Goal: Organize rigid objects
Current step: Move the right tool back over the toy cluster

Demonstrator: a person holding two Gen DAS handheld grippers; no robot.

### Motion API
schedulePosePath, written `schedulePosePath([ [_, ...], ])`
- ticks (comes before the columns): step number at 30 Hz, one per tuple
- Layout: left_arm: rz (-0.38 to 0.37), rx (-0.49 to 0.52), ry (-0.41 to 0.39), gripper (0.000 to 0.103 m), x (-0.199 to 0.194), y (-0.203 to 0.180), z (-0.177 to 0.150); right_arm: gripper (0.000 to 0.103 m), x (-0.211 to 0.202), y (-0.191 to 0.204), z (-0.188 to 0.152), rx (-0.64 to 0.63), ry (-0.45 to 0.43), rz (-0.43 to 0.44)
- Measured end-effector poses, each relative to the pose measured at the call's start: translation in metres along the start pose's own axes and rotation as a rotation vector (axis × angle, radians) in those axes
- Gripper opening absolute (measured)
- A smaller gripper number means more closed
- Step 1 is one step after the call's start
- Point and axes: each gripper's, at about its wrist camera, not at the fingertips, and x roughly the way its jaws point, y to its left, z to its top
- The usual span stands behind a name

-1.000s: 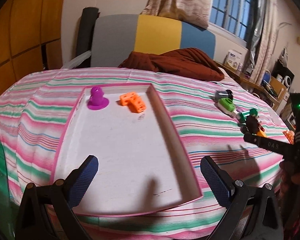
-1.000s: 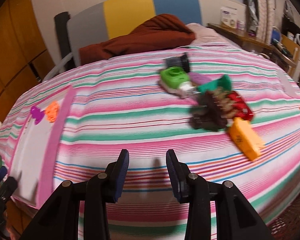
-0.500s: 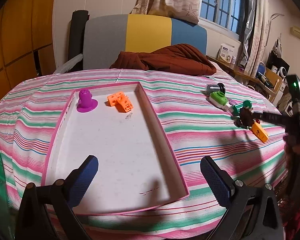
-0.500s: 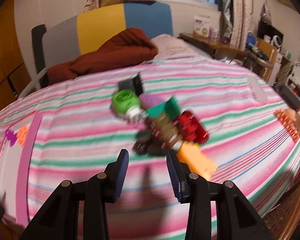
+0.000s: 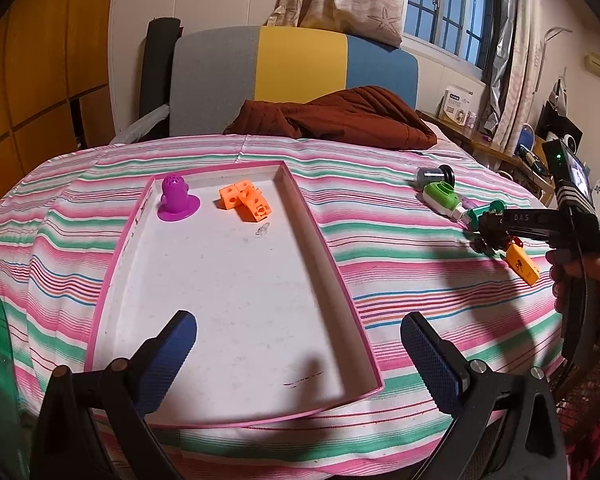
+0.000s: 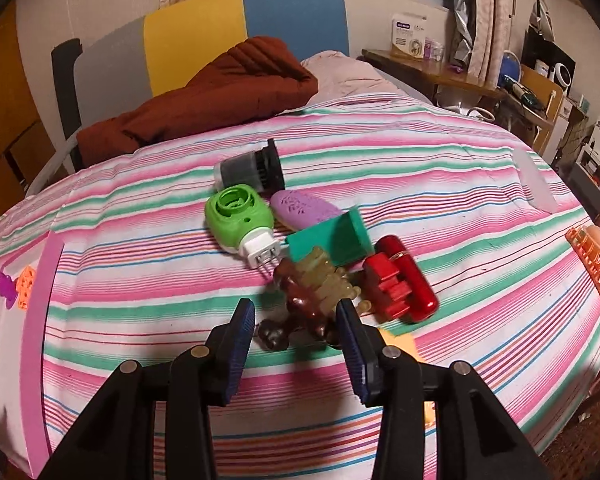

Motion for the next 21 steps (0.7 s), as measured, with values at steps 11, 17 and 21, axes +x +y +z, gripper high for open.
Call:
schedulePosePath([
  [11, 0.018, -0.021, -0.007, 0.103, -0.004, 0.006, -0.001, 0.044, -0.016, 0.065, -0.024, -0.268, 0.051, 0.324],
  [17, 0.017, -0.033, -0.017, 0.103, -0.007, 0.009, -0.001, 0.044, -0.036, 0.056, -0.029, -0.263, -0.028, 0.251],
  [21, 0.009, -0.027, -0.010, 0.103, -0.006, 0.006, -0.001, 0.044, -0.043, 0.028, -0.021, -0.146, -0.030, 0.069],
])
